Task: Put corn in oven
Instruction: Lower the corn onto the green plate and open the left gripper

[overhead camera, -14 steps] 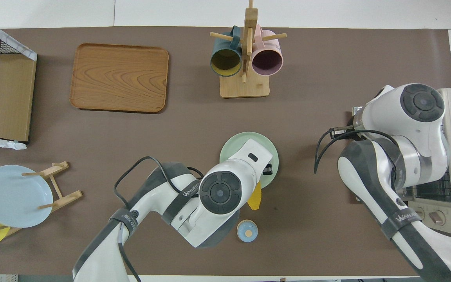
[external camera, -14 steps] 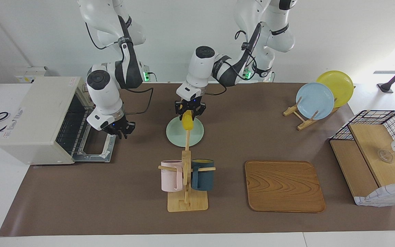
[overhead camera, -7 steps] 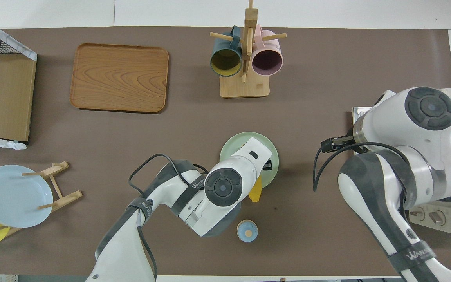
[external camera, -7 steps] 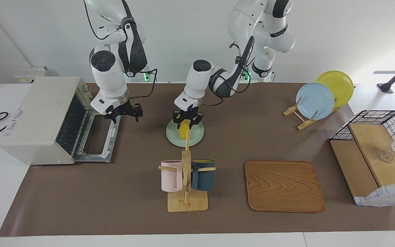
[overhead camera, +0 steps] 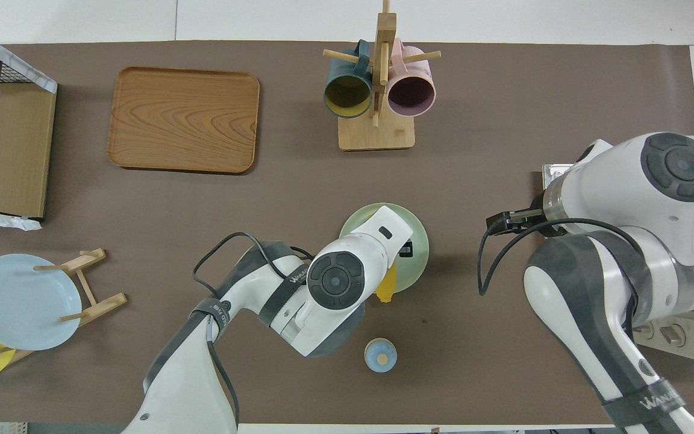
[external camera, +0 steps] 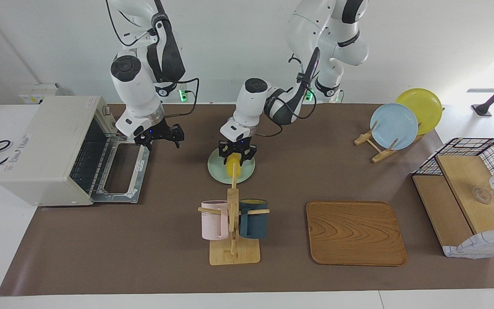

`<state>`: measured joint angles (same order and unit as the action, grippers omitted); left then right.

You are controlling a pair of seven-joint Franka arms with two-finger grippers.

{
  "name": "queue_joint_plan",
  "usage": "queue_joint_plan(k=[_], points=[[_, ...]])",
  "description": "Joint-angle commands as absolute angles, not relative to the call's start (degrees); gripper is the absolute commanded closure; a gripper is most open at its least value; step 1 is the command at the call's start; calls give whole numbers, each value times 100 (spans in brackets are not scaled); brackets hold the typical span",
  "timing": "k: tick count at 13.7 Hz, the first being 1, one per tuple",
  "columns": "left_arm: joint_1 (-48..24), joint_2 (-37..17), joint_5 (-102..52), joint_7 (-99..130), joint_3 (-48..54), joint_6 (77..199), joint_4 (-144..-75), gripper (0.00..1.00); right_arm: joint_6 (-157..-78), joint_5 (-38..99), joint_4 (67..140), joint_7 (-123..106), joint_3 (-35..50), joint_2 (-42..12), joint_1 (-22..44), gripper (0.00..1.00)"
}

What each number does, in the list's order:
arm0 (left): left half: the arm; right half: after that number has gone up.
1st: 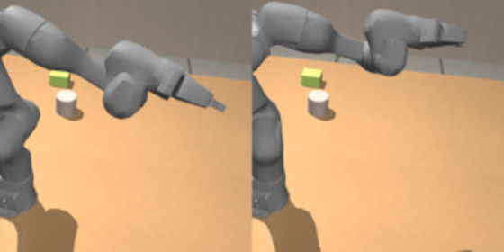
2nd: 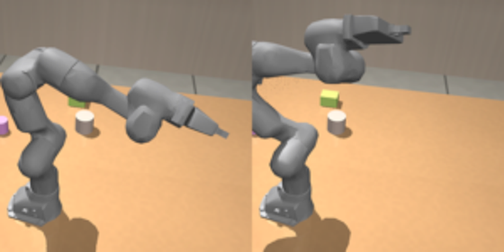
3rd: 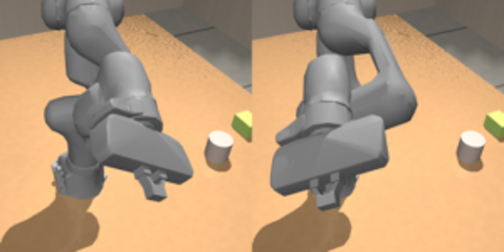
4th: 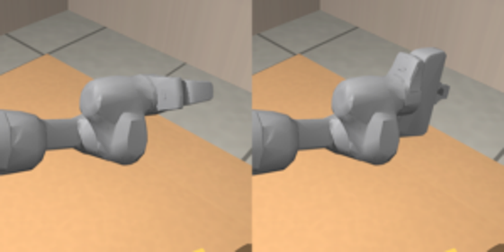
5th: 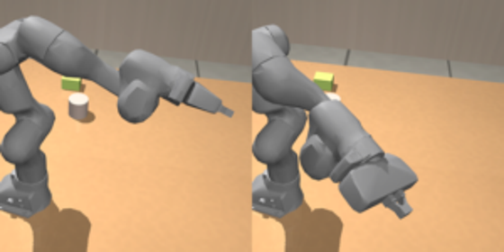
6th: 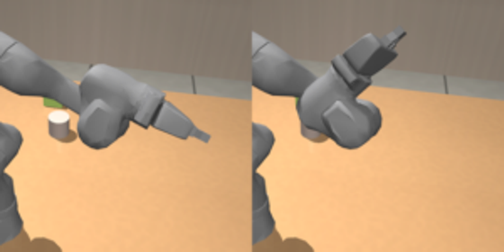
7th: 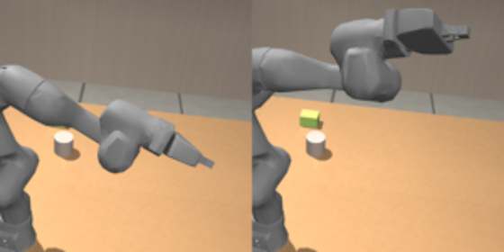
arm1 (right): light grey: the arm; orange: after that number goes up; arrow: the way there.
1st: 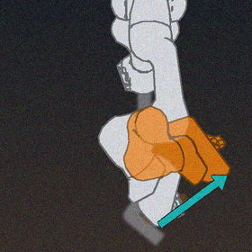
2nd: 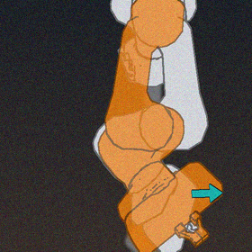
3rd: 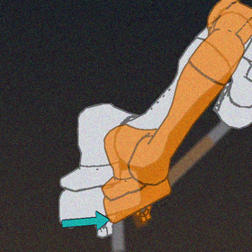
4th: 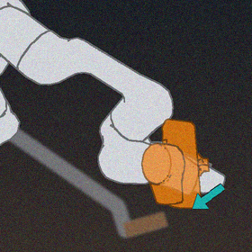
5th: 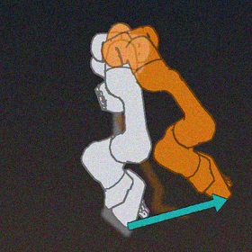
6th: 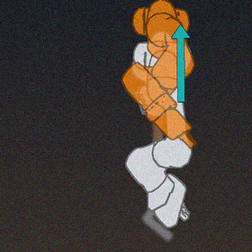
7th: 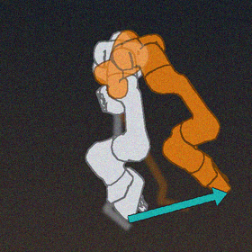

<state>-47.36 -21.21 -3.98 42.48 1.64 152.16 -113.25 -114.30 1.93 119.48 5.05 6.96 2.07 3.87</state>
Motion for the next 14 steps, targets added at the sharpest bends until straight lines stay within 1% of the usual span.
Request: queue_joint_plan(k=[1,2,5,8,10,11,13,14], points=[[-4667,-2093,-413,4157,184,15109,-11276,0,-11329,343,11997,404,694,316,369,0],[-4589,-1970,-439,4157,185,14839,-11259,0,-11347,343,12006,422,694,325,378,0],[-4159,-1294,-439,4061,202,13803,-11268,0,-11329,343,12023,422,694,334,527,0],[-3746,-810,-439,4000,176,13203,-11268,0,-11381,343,12024,448,712,334,571,0],[-3386,-476,-439,3448,158,12703,-11250,0,-11478,317,12058,710,721,317,1114,0],[-3131,-318,-439,3254,158,12465,-11233,0,-11644,308,12050,834,721,264,1221,0],[-2578,33,-439,2666,149,11991,-11224,0,-11934,247,12015,1079,729,54,1554,0],[-2297,174,-439,2376,149,11710,-11154,0,-12110,185,11971,1420,729,-95,1843,0]])
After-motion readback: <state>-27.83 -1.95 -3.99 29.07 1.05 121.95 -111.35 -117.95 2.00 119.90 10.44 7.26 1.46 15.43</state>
